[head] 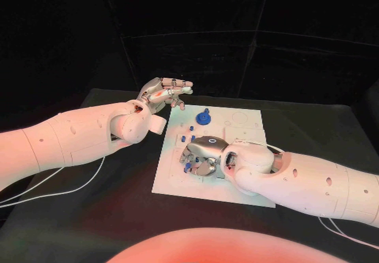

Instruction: Assemble the parts on the task board

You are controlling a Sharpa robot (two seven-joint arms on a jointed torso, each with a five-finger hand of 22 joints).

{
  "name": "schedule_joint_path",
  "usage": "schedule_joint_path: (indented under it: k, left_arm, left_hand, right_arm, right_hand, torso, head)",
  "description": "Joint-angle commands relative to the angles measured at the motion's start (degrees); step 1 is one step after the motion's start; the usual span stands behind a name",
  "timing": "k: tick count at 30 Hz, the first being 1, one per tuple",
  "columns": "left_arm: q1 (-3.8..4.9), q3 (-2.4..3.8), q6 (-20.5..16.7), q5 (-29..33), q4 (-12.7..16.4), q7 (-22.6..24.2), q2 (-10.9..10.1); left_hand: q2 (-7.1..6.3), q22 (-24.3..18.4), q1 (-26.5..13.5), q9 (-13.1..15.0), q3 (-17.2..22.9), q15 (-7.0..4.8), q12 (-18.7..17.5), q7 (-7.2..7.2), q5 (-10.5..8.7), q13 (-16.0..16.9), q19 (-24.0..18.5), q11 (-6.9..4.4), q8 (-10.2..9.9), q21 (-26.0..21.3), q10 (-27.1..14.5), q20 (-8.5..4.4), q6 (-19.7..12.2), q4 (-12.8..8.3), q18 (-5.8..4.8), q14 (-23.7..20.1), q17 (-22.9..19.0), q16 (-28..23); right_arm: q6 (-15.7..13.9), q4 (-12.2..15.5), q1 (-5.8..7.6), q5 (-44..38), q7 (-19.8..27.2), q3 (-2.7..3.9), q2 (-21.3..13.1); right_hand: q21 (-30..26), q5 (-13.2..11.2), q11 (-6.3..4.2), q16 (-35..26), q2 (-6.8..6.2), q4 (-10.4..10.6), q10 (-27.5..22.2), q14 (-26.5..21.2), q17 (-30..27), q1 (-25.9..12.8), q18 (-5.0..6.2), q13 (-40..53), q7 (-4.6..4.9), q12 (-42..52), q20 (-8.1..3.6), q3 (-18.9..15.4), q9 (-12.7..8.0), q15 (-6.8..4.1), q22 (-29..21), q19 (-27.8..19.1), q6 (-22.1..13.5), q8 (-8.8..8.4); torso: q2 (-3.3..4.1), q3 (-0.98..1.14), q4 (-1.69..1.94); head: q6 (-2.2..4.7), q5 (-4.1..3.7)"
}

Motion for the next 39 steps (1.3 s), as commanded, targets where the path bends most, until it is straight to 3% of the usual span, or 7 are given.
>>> schedule_joint_path:
  k: [1, 13, 22, 29, 34, 39]
  left_arm:
    - [0.06, 0.01, 0.93, 0.05, 0.0, 0.04, 0.04]
    - [0.06, 0.01, 0.99, 0.05, -0.05, -0.07, 0.03]
    - [0.06, 0.01, 1.04, 0.05, -0.06, -0.13, -0.01]
    - [0.06, 0.01, 1.06, 0.05, -0.15, -0.18, -0.06]
    - [0.06, 0.01, 1.05, 0.05, -0.2, -0.21, -0.15]
    - [0.06, 0.0, 1.0, 0.05, -0.28, -0.22, -0.27]
  left_hand:
    - [0.44, -0.09, -0.31, -0.05, -0.3, 0.01, 0.32, 0.17, 0.13, 0.08, -0.44, 0.07, 0.2, -0.34, -0.19, 0.0, -0.09, -0.07, 0.73, -0.37, -0.07, -0.17]
    - [0.44, -0.09, -0.31, -0.05, -0.3, 0.01, 0.32, 0.17, 0.13, 0.08, -0.44, 0.07, 0.2, -0.34, -0.19, 0.0, -0.09, -0.07, 0.73, -0.37, -0.07, -0.17]
    - [0.44, -0.09, -0.31, -0.05, -0.3, 0.01, 0.32, 0.17, 0.13, 0.08, -0.44, 0.07, 0.2, -0.34, -0.19, 0.0, -0.09, -0.07, 0.73, -0.37, -0.07, -0.17]
    - [0.44, -0.09, -0.31, -0.05, -0.3, 0.01, 0.32, 0.17, 0.13, 0.08, -0.44, 0.07, 0.2, -0.34, -0.19, 0.0, -0.09, -0.07, 0.73, -0.37, -0.07, -0.17]
    - [0.44, -0.09, -0.31, -0.05, -0.3, 0.01, 0.32, 0.17, 0.13, 0.08, -0.44, 0.07, 0.2, -0.34, -0.19, 0.0, -0.09, -0.07, 0.73, -0.37, -0.07, -0.17]
    - [0.44, -0.09, -0.31, -0.05, -0.3, 0.01, 0.32, 0.17, 0.13, 0.08, -0.44, 0.07, 0.2, -0.34, -0.19, 0.0, -0.09, -0.07, 0.73, -0.37, -0.07, -0.17]
  right_arm:
    - [-2.86, 0.08, 0.07, 0.61, 1.62, 0.0, 0.03]
    - [-2.92, 0.24, 0.06, 1.08, 1.99, 0.0, -0.13]
    - [-4.01, 0.46, 0.05, 1.46, 1.7, -0.01, -0.45]
    - [-7.52, 1.4, 0.05, 1.42, 1.94, 0.0, -2.04]
    - [-10.92, 3.55, 0.1, 2.28, 3.01, 0.06, -4.63]
    - [-16.42, 6.75, 1.0, 9.5, 5.74, 0.33, -9.5]
  right_hand:
    - [0.27, 0.04, -0.5, 0.33, -0.52, 0.07, 0.01, 1.18, 0.02, 0.25, -0.17, 0.05, -0.06, -0.3, 0.08, -0.31, 0.02, -0.18, 0.09, -0.06, -0.43, -0.19]
    - [0.23, 0.02, -0.48, 0.29, -0.66, 0.06, -0.07, 1.15, -0.11, 0.18, -0.16, 0.04, -0.05, -0.37, 0.05, -0.46, 0.06, -0.19, 0.0, -0.1, -0.78, -0.14]
    - [0.01, 0.02, -0.24, 0.24, -1.9, 0.4, -1.26, 1.06, -0.38, -0.96, -0.12, -0.01, -0.11, -0.84, 0.1, -2.52, 0.19, -0.02, -0.34, -0.33, -1.74, 0.02]
    - [-4.69, 1.03, 0.99, -3.27, -2.53, 0.72, -8.91, -0.75, -6.48, -1.15, 1.07, 0.11, -0.15, -1.44, 0.89, -9.19, 0.25, 0.97, -7.64, -3.79, -3.72, 0.1]
    - [-6.38, 1.52, 1.08, -4.34, -1.65, 1.16, -10.68, -1.2, -8.43, -0.34, 1.42, 0.39, -0.28, 0.78, 1.06, -13.89, 0.32, 1.07, -9.91, -4.55, -4.05, 0.19]
    - [-7.24, 3.36, 0.48, -4.32, -0.25, 1.63, -8.45, -0.74, -8.48, 0.84, 1.61, 0.81, 0.65, 4.32, 0.65, -16.95, 0.5, 0.6, -11.15, -4.3, -2.59, 0.57]
  torso:
    - [0.02, 0.01, 0.01]
    - [0.0, 0.01, 0.01]
    - [-0.01, 0.02, 0.0]
    - [0.0, 0.03, -0.01]
    - [-0.07, 0.0, -0.03]
    - [-0.15, -0.05, -0.08]
  head:
    - [0.0, -0.01]
    - [0.03, -0.05]
    - [0.1, -0.13]
    - [0.27, -0.19]
    - [0.43, -0.48]
    - [1.1, -1.2]
